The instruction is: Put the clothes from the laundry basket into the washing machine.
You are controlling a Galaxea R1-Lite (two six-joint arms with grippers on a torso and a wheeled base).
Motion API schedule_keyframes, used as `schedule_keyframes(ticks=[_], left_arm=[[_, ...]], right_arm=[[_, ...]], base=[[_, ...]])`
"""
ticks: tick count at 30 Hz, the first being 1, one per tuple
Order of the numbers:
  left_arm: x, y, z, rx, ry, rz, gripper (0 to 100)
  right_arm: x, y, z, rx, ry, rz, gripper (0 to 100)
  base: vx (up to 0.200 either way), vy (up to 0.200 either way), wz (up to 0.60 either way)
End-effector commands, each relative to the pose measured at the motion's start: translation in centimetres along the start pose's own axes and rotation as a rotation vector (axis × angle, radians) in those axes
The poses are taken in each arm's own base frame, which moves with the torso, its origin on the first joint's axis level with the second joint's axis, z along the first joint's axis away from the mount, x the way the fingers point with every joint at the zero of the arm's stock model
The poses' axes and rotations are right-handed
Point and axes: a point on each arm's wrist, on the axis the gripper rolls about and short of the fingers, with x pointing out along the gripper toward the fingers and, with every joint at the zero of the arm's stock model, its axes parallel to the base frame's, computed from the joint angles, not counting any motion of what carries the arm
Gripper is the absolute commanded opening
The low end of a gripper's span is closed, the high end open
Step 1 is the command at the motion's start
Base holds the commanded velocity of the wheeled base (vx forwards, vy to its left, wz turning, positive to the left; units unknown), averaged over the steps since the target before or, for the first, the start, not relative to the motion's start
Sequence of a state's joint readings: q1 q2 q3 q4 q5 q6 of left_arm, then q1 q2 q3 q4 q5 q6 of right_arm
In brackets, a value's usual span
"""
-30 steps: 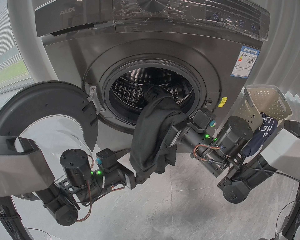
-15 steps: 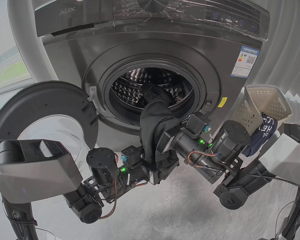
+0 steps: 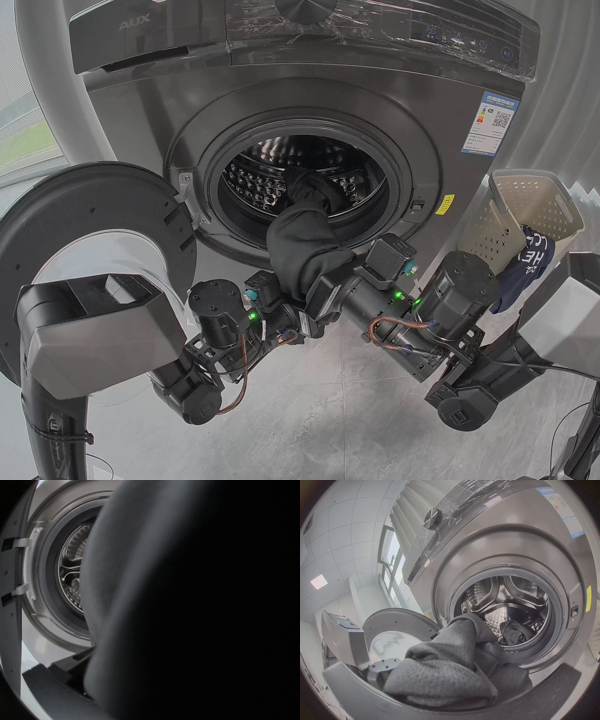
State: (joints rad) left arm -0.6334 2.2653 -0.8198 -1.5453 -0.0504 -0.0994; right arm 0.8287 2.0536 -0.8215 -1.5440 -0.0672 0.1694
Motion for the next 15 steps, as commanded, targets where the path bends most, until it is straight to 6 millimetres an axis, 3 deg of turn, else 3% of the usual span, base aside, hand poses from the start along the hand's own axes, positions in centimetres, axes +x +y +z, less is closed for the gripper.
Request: schedule_keyframes(ticks=[1, 2, 9, 15], left_arm=[[0.5, 0.7, -1.1, 0.000, 0.012, 0.039, 100], [0.8, 0.9, -1.2, 0.001, 0.006, 0.048, 0], [1.3, 1.8, 0.0, -0.009, -0.051, 0.102, 0], [0.4, 1.9, 3.8, -0.023, -0.133, 0.110, 0]], right_arm=[[-0.3, 0.5, 0.6, 0.005, -0.008, 0.011, 0], [-0.4, 0.5, 0.7, 0.005, -0.010, 0.011, 0], [-1.4, -0.3, 1.9, 0.005, -0.018, -0.012, 0], [-2.0, -4.0, 2.3, -0.018, -0.014, -0.117, 0]], base=[[0.000, 0.000, 0.00], [0.000, 0.000, 0.00], [0.000, 0.000, 0.00], [0.000, 0.000, 0.00]])
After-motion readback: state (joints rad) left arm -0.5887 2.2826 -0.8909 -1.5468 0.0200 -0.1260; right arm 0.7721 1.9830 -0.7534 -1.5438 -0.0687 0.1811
